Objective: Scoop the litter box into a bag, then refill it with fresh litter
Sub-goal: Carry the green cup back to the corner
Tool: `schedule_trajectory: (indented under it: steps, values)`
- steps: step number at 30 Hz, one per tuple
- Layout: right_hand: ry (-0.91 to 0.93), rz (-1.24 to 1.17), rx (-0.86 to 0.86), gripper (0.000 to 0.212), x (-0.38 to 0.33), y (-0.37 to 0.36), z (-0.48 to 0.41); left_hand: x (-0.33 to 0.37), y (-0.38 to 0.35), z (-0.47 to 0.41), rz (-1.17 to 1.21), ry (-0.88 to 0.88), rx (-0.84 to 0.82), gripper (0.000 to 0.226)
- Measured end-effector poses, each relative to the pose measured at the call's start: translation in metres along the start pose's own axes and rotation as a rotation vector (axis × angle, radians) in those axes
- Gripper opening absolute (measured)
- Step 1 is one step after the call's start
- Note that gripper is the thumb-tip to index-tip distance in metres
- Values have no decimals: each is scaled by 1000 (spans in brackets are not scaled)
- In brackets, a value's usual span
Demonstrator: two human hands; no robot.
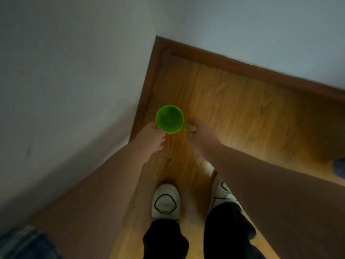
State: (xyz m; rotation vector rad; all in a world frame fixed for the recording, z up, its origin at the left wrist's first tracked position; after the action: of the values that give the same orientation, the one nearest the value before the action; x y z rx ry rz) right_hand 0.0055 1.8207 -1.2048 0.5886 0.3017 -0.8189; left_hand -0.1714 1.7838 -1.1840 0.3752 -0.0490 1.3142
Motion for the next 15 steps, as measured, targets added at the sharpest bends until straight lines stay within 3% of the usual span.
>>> schedule_trajectory:
  steps: [5, 8, 12, 15]
  values:
    - [17, 18, 6, 45, -36, 56, 66, 23, 32, 68, -207, -44, 103, 59]
    - [60, 18, 5, 45, -69, 108, 152, 55, 45, 149, -390, -96, 127, 53]
    - [67, -7, 91, 45, -120, 206, 316, 121, 50, 314, -686, -272, 121, 51]
    - [60, -35, 221, 46, -149, 287, 460, 193, 41, 466, -897, -532, 158, 50]
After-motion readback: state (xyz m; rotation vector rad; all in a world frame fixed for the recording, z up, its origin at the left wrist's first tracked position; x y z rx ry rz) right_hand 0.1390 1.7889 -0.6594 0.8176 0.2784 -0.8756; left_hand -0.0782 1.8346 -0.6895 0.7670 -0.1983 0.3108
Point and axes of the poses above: each hand's wrist, its own z-axis away from the middle knuckle, its own y-axis out of the back of the hand, x = y × z, the point moved 9 cm from there along -z, towards the middle knuckle, and after that the axes turned 7 degrees about -z, right-handed, at the moved point
